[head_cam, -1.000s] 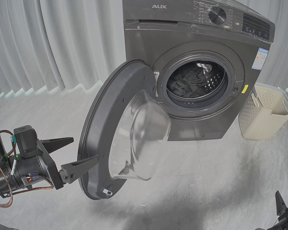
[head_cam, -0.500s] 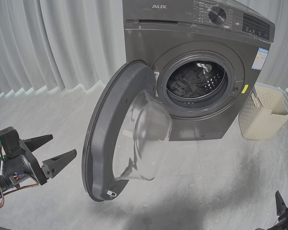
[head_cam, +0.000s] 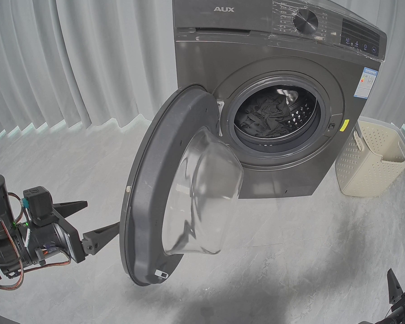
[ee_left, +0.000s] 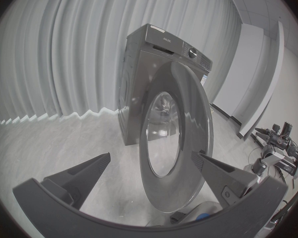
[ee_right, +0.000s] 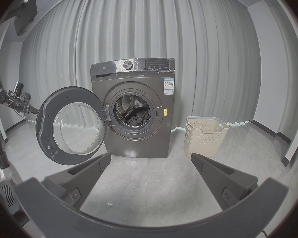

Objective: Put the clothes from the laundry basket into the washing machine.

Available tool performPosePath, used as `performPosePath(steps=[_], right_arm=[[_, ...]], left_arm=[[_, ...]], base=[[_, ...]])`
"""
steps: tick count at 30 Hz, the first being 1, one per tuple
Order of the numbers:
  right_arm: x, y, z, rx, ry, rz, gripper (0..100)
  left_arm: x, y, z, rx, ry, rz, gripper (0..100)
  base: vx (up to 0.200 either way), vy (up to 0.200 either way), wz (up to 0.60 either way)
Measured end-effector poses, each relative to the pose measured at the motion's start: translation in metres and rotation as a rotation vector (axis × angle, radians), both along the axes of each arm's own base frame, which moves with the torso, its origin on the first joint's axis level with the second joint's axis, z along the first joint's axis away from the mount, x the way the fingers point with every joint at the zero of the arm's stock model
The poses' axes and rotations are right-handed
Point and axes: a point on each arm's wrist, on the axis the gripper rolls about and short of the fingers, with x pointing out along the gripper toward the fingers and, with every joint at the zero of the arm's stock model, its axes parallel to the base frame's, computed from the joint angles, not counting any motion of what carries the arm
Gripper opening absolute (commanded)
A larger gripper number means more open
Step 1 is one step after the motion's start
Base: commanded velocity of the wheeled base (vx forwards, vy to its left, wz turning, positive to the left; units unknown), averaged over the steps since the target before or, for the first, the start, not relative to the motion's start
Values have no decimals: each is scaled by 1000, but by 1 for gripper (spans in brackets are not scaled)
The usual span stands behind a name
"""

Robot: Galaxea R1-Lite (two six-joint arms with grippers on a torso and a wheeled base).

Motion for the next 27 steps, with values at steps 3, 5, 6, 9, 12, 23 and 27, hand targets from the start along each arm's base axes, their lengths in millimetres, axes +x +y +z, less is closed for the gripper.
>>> performPosePath(steps=[3,5,6,9,12,23,27], right_arm=[[0,0,0,0,0,0,100],[0,0,0,0,0,0,100],[0,0,0,0,0,0,100],[0,0,0,0,0,0,100],[0,0,0,0,0,0,100],[0,0,0,0,0,0,100],[0,0,0,0,0,0,100]], left_arm=[[3,-9,0,4,9,-37,100],[6,-15,2,4,10,-58,100],[7,-17,2,5,10,-65,100],[12,-24,2,10,16,-80,100],[18,-33,2,20,27,-92,100],[49,-75,1,-10,-90,-60,100],[58,-94,-2,-40,-75,-53,100]], base=[[0,0,0],[0,0,0],[0,0,0],[0,0,0],[0,0,0],[0,0,0],[0,0,0]])
